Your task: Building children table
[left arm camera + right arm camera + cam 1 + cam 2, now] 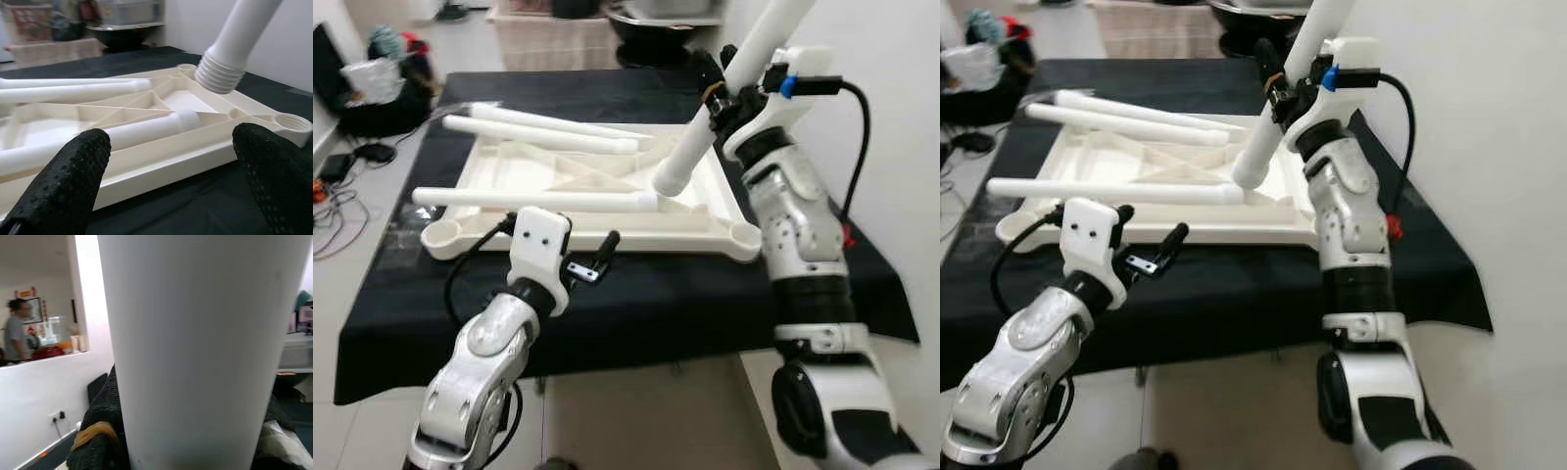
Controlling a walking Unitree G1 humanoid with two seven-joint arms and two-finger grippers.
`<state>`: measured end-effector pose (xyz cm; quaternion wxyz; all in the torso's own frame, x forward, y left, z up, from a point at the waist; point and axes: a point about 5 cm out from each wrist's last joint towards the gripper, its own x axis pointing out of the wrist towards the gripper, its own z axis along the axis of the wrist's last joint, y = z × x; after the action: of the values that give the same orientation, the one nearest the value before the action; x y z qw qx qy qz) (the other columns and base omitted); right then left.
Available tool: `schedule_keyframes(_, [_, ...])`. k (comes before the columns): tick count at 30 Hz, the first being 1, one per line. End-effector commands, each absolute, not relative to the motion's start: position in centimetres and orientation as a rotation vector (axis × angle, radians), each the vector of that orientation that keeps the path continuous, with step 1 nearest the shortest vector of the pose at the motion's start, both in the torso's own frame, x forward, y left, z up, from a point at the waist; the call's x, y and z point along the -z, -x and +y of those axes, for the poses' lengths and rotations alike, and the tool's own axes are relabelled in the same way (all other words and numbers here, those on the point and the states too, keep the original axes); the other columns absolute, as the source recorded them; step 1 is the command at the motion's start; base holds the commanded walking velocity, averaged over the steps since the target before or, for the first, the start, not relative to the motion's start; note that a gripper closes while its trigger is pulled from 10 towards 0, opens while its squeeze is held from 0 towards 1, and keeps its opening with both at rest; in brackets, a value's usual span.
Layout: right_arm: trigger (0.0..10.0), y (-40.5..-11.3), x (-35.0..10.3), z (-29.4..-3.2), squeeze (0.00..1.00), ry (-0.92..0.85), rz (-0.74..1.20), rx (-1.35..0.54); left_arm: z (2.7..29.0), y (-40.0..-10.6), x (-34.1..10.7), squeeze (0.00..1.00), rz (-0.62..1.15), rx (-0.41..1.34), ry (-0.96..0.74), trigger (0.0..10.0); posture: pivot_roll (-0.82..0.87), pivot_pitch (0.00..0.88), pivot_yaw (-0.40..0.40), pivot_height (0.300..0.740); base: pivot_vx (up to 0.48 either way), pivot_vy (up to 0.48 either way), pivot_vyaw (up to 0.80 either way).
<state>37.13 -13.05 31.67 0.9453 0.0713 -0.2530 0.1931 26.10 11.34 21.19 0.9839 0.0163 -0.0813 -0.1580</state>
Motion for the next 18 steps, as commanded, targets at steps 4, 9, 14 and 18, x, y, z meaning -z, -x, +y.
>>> schedule_keyframes(4, [10.0, -36.98, -31.82, -13.47, 0.0, -0.144, -0.513, -0.359, 11.36, -26.14, -21.23, 0.0, -0.167, 0.303, -0.027, 10.0, 0.09, 0.057, -0.027, 0.74, 0.0, -0.452, 0.0])
schedule_keyframes(9, [10.0, -37.01, -31.79, -13.34, 0.0, -0.149, -0.51, -0.359, 11.64, -26.27, -21.16, 0.0, -0.158, 0.287, 0.008, 10.0, 0.09, 0.052, -0.028, 0.74, 0.161, -0.386, 0.0])
schedule_keyframes(14, [10.0, -37.15, -31.95, -13.37, 0.0, -0.129, -0.507, -0.354, 12.06, -26.55, -21.23, 0.0, -0.154, 0.254, 0.03, 10.0, 0.09, 0.059, -0.032, 0.74, 0.0, 0.0, 0.0])
schedule_keyframes(18, [10.0, -37.07, -32.32, -13.5, 0.0, -0.133, -0.535, -0.353, 12.18, -26.5, -21.28, 0.0, -0.159, 0.259, 0.047, 10.0, 0.09, 0.059, -0.032, 0.74, 0.0, 0.0, 0.0])
